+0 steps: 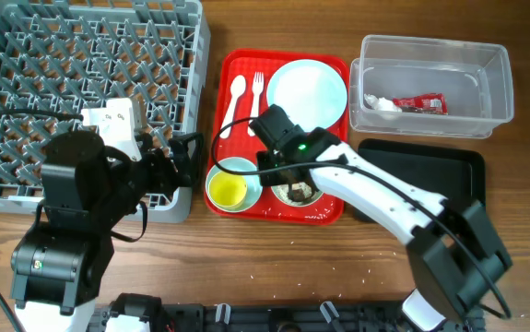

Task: Sort waste into correct bins and load items into the dishwasher rack
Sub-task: 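Grasp the rim of the green bowl of rice with the right gripper, then tip the green bowl over the black tray to dump the rice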

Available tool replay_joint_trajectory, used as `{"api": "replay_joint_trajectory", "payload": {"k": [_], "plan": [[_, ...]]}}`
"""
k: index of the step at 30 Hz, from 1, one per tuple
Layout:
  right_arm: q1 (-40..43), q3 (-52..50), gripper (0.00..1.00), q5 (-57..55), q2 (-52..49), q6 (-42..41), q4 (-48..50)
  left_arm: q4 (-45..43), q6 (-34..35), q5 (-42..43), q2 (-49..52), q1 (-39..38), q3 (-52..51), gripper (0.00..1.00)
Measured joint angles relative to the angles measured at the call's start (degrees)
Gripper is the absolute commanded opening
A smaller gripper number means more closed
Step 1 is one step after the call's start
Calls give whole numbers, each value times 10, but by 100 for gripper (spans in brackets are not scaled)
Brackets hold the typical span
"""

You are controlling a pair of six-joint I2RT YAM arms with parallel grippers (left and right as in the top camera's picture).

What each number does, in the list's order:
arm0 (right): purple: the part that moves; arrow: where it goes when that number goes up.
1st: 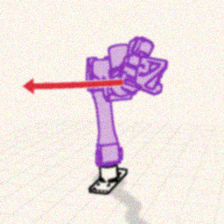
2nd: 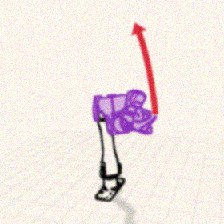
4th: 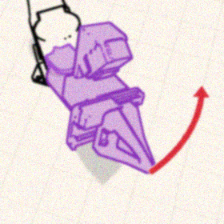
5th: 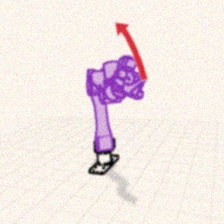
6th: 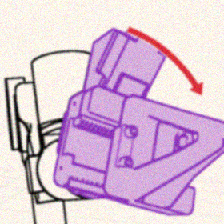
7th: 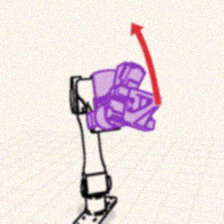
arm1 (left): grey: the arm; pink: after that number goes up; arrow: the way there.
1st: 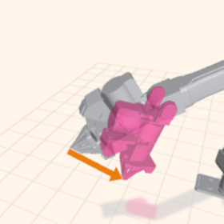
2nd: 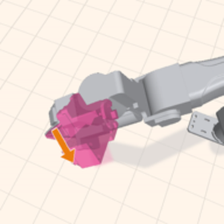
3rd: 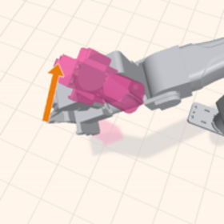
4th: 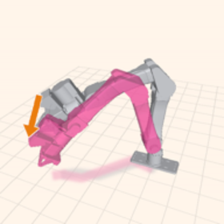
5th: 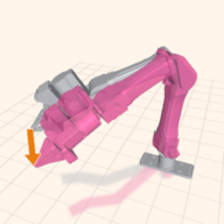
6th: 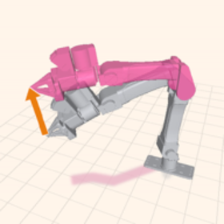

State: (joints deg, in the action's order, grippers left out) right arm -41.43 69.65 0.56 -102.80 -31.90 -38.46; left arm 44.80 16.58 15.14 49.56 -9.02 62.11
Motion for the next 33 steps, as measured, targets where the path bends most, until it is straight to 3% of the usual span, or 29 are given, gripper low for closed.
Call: {"api": "replay_joint_trajectory", "payload": {"k": [7,14,20,24,27,33], "plan": [[0,0,4,7,-46,-16,-9,0,0,0,0,0,0,100],[26,3,4,-6,-30,-21,-33,0,0,0,0,0,0,100],[76,1,4,68,148,14,-84,0,0,0,0,0,0,100],[158,0,4,97,227,63,-168,0,0,0,0,0,0,100],[238,-34,4,167,242,113,-163,0,0,0,0,0,0,100],[459,-162,4,458,244,258,-114,0,0,0,0,0,0,100]]}}
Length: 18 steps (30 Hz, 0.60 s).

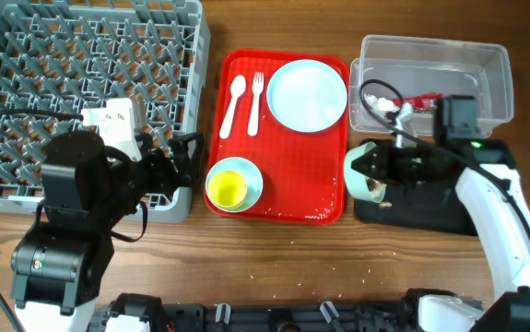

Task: Sort waste into correct bins and load items into the dishwasher rack
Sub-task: 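Tip the green bowl over the black tray to dump the rice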

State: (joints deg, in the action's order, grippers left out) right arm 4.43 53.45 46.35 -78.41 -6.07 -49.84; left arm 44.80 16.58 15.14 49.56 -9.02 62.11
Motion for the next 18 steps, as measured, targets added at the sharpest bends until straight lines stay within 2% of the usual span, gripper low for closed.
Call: {"api": "replay_joint_trajectory", "payload": {"k": [3,6,9,13,16,18], "plan": [[109,-47,4,85,0,60,7,0,0,0,0,0,0,100],[164,-87,4,125,0,100,39,0,0,0,0,0,0,100],[178,-124,4,200,0,141,95,0,0,0,0,0,0,100],[185,-127,4,293,0,184,122,0,0,0,0,0,0,100],[209,-127,4,317,0,194,120,0,0,0,0,0,0,100],[221,-127,4,326,0,172,116,0,0,0,0,0,0,100]]}}
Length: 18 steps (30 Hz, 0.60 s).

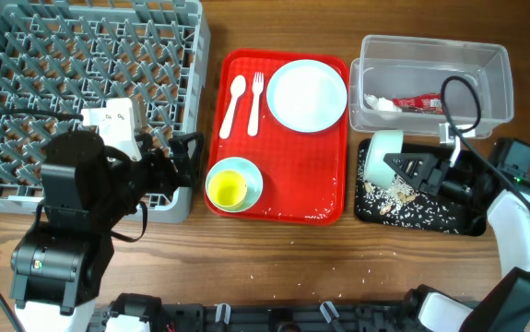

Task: Sort waste into correct bins and load items into the dishwasher rack
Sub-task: 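Tip the green bowl over the black tray to dump the rice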

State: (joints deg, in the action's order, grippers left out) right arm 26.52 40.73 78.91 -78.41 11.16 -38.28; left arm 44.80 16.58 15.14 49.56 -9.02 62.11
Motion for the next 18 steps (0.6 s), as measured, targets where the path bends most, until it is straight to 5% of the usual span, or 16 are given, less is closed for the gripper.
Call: {"api": "replay_joint_trajectory", "payload": {"k": [18], "plan": [[47,-2,4,84,1,-120,75,0,0,0,0,0,0,100]]}}
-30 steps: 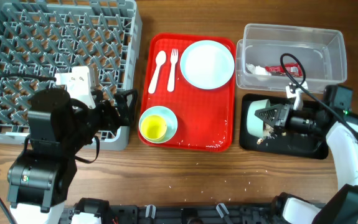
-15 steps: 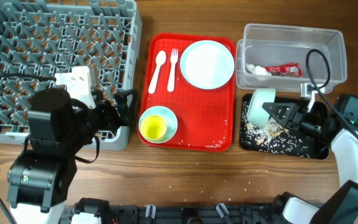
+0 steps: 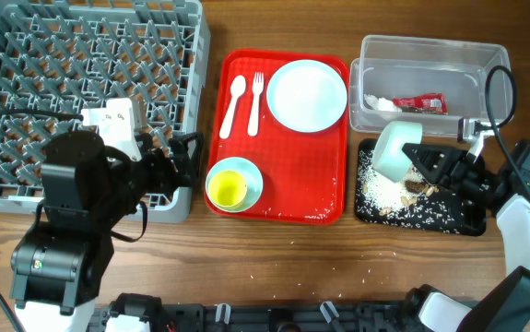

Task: Sort waste into correct bins and load items into the dishwasher rack
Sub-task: 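Tip the green bowl over the black tray to dump the rice, then set the green bowl back on the red tray with the right gripper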

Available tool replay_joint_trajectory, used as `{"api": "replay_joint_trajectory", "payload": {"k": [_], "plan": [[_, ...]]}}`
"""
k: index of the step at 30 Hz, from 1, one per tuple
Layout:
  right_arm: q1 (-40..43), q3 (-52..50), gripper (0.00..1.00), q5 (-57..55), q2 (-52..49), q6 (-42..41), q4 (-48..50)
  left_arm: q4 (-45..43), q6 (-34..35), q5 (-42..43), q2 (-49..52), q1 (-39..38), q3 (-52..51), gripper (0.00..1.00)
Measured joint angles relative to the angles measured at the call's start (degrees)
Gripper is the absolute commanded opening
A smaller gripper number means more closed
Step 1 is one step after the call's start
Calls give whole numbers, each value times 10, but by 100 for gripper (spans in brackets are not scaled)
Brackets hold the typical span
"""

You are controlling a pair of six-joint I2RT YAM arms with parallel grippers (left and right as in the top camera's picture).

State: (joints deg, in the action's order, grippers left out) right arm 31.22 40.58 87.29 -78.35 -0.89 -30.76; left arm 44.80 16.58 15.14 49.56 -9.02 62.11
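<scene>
My right gripper (image 3: pixel 418 159) is shut on a pale green bowl (image 3: pixel 395 150), held tipped on its side over the black tray (image 3: pixel 464 219). Rice and brown scraps (image 3: pixel 399 195) lie spilled in that tray. On the red tray (image 3: pixel 278 210) stay a white plate (image 3: pixel 306 95), a white spoon (image 3: pixel 235 103), a white fork (image 3: pixel 254 99) and a light blue bowl (image 3: pixel 237 182) with a yellow cup (image 3: pixel 228 190) inside. My left gripper (image 3: pixel 186 159) rests by the grey dishwasher rack (image 3: pixel 80 83), beside the red tray's left edge; its fingers are too dark to read.
A clear plastic bin (image 3: pixel 430 83) at the back right holds a red wrapper (image 3: pixel 421 103) and white crumpled waste (image 3: pixel 382 103). Crumbs dot the wooden table (image 3: pixel 338 267) in front of the trays.
The right gripper has shifted slightly right and up with the green bowl, tilting it further. More rice and scraps now lie in the black tray. The left arm is unchanged.
The right gripper was at the food-filled green bowl on the red tray. Then it held the bowl at the black tray's left edge. Then the bowl was tipped and rice lay in the tray, and now more food lies there.
</scene>
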Motion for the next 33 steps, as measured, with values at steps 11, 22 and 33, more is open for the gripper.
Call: {"api": "replay_joint_trajectory", "payload": {"k": [11,22,33], "plan": [[-55,12,4,-108,43,2,-48,0,0,0,0,0,0,100],[-664,147,4,-758,63,-198,-28,0,0,0,0,0,0,100],[-713,150,66,-911,-96,-225,-1,0,0,0,0,0,0,100]]}}
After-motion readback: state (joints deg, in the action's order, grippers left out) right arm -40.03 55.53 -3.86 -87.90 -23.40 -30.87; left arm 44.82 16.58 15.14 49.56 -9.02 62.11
